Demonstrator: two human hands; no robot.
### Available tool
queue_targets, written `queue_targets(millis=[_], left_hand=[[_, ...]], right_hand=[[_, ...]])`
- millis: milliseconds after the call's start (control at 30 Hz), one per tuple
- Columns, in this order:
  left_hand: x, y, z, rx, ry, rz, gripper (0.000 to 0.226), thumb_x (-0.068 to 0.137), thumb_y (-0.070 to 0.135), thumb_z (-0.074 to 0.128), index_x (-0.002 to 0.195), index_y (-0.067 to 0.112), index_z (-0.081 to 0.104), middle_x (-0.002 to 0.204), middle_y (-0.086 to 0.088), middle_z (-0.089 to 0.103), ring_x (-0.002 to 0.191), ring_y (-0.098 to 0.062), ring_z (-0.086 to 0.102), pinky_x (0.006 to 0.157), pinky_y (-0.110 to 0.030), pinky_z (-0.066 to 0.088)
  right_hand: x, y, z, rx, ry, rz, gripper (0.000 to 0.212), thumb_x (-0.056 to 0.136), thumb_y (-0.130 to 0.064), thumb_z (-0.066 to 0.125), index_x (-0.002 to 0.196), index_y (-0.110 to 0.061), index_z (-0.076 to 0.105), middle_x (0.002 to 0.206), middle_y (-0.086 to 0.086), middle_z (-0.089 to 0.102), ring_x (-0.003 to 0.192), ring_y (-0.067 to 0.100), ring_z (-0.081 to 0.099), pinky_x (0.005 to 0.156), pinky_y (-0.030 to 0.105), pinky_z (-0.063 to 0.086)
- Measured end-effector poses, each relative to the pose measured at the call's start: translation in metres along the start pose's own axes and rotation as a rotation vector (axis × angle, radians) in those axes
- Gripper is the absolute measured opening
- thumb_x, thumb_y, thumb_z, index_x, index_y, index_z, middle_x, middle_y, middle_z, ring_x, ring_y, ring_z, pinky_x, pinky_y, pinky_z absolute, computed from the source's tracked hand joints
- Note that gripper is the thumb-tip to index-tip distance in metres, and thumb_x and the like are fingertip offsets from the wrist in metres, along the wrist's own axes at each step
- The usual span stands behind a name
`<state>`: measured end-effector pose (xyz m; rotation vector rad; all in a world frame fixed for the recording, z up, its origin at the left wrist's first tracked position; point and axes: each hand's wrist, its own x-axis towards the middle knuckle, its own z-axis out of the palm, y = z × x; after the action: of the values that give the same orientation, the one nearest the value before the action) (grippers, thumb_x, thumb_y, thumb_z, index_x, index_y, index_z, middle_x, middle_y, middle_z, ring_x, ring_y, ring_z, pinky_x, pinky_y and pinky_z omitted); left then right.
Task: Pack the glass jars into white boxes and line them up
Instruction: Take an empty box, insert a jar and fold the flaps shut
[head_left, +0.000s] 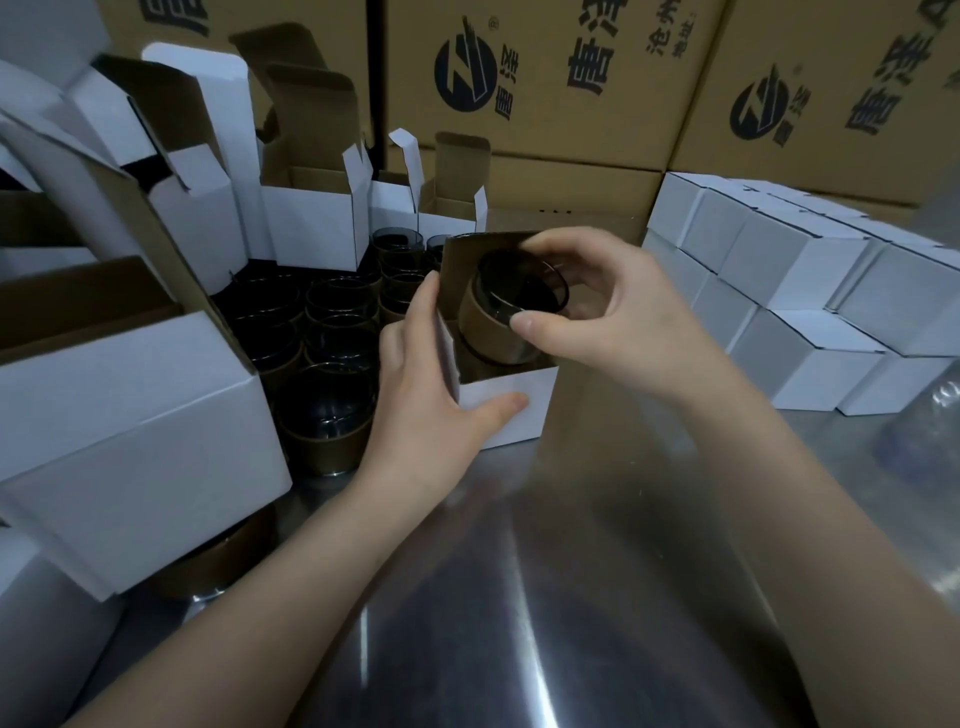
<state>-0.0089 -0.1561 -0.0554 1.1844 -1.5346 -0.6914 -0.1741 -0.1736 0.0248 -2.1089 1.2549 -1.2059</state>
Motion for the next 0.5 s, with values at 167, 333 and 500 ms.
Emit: queue_targets(millis=[167, 333, 500], left_hand=[[-0.0011, 0.0008, 0.0005, 0.023, -0.009, 0.007, 0.113, 0.071, 0.032, 0.086, 0.153, 0.043, 0.009, 0.144, 0.012, 0.024, 0.133, -0.002, 0.031, 0.103, -0.021, 0.028], [-0.0014, 0.0005, 0.0013, 0.043, -0.019, 0.022, 0.114, 0.071, 0.033, 0.086, 0.153, 0.043, 0.008, 0.14, 0.014, 0.025, 0.131, -0.002, 0.032, 0.102, -0.02, 0.029], [-0.0022, 0.0006, 0.0022, 0.064, -0.011, 0.029, 0.115, 0.07, 0.033, 0.087, 0.154, 0.04, 0.008, 0.135, 0.013, 0.027, 0.13, -0.004, 0.035, 0.103, -0.022, 0.032]], right_hand=[[0.0023, -0.0014, 0.0015, -0.059, -0.029, 0.036, 0.057, 0.063, -0.044, 0.077, 0.115, -0.026, 0.062, 0.108, -0.015, 0.055, 0.103, 0.009, 0.061, 0.087, 0.037, 0.057], [0.0027, -0.0028, 0.0024, -0.113, -0.056, 0.065, 0.055, 0.067, -0.04, 0.081, 0.117, -0.024, 0.063, 0.109, -0.012, 0.057, 0.101, 0.009, 0.06, 0.085, 0.032, 0.056], [0.0007, -0.0025, 0.0053, -0.117, -0.053, 0.071, 0.053, 0.071, -0.032, 0.084, 0.116, -0.027, 0.056, 0.102, -0.013, 0.057, 0.085, 0.006, 0.06, 0.074, 0.024, 0.052]])
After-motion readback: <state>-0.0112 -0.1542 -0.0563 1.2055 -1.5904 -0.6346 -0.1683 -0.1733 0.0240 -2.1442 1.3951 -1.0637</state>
